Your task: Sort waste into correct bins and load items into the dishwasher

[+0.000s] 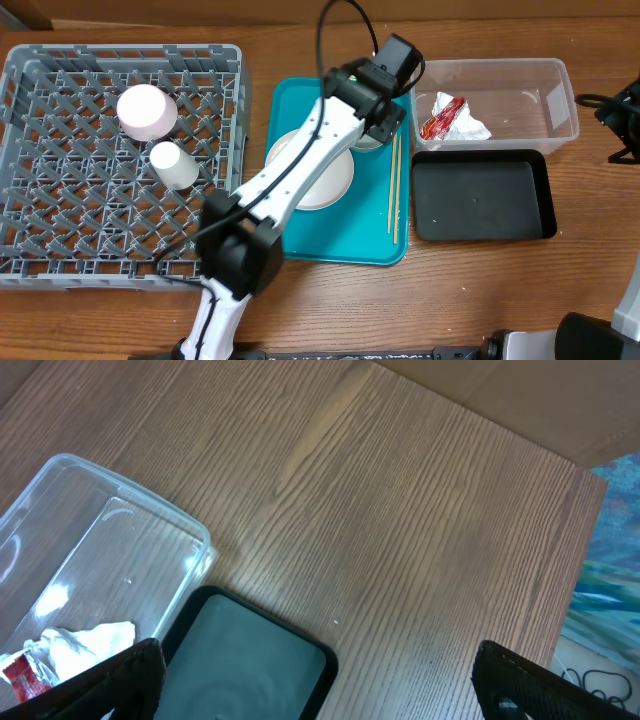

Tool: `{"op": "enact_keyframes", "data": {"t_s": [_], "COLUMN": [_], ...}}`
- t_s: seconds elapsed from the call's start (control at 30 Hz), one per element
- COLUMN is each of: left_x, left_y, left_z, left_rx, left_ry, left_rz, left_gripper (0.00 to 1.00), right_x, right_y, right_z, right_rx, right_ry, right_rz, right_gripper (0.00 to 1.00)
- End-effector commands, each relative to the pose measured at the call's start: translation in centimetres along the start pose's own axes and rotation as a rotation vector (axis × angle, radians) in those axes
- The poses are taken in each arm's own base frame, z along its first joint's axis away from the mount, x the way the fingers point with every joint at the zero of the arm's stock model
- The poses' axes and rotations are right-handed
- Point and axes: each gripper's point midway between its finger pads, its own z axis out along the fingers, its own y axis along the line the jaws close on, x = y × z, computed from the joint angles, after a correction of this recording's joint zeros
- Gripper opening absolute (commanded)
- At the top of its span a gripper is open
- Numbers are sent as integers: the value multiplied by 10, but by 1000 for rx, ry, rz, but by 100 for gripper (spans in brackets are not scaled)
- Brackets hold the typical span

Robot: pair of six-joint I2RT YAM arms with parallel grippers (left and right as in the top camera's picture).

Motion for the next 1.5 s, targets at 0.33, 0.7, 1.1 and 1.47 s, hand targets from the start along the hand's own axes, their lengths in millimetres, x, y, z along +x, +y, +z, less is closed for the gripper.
{"op": "enact_keyframes", "data": {"t_s": [0.33, 0.7, 1.1, 1.47], "left_x": [17, 23, 56, 51], "left_y": [-59, -45, -45, -38], "left_z": [43, 50, 72, 83], "left_rx": [316, 271, 279, 222], "left_ry": [45, 70, 153, 123], "left_rz": [281, 341, 341, 342], "left_gripper": [81, 66, 60, 29], "right_x": [-2, -2, -2, -2], "right_y": [-1, -1, -1, -1], "right_z": [-2, -2, -2, -2], "right_rx": [-1, -1, -1, -1], "right_ry": [-11, -11, -11, -11], "right_rz": [7, 7, 7, 7], "right_gripper": [100, 100, 100, 100]}}
